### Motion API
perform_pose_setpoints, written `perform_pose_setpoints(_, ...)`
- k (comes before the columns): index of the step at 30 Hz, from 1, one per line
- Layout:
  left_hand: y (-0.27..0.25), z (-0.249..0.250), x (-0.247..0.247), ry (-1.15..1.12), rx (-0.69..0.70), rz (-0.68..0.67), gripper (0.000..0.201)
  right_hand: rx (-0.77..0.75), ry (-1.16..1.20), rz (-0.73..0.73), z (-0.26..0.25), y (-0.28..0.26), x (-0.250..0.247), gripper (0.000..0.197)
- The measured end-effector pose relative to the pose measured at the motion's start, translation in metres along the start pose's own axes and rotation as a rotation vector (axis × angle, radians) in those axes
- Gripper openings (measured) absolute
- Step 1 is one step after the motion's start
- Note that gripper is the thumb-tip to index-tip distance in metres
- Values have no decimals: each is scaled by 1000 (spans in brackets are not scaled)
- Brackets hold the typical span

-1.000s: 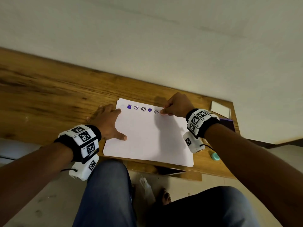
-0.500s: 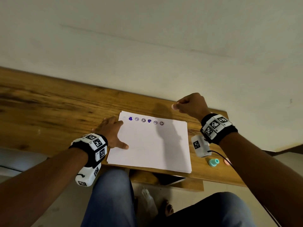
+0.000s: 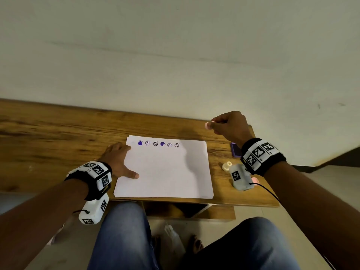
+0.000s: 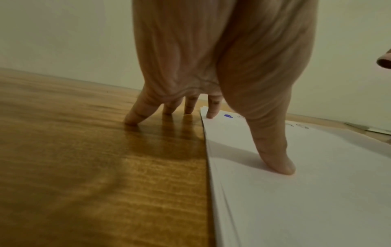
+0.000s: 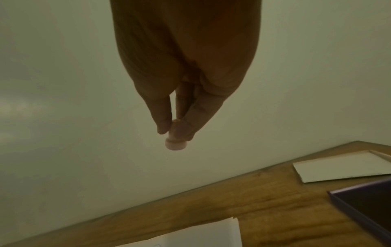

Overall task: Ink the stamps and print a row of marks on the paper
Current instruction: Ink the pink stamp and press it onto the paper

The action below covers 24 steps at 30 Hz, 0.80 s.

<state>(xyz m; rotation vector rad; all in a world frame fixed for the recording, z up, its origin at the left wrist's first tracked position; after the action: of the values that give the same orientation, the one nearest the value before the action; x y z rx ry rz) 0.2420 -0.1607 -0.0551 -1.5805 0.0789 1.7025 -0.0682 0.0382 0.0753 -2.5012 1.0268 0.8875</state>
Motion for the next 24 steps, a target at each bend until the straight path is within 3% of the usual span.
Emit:
perform_pose_setpoints(11, -7, 9, -9, -52, -33, -10, 127, -37, 86, 40, 15, -15, -26, 21)
perform_pose_setpoints(24, -23, 8, -24, -111, 26, 74, 102, -34, 34, 91, 42, -30, -67, 19)
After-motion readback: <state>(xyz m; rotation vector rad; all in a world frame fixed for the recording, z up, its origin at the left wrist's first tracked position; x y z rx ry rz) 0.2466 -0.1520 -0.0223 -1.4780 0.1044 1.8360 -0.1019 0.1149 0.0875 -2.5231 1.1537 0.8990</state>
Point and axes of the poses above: each hand's wrist, its own y-axis towards the middle knuckle, its own x-axis out of the palm, z = x × y, the point moved 2 cm from there along y, towards the middle knuckle, and after that the axes turned 1 degree about y, right-handed, at the moved point
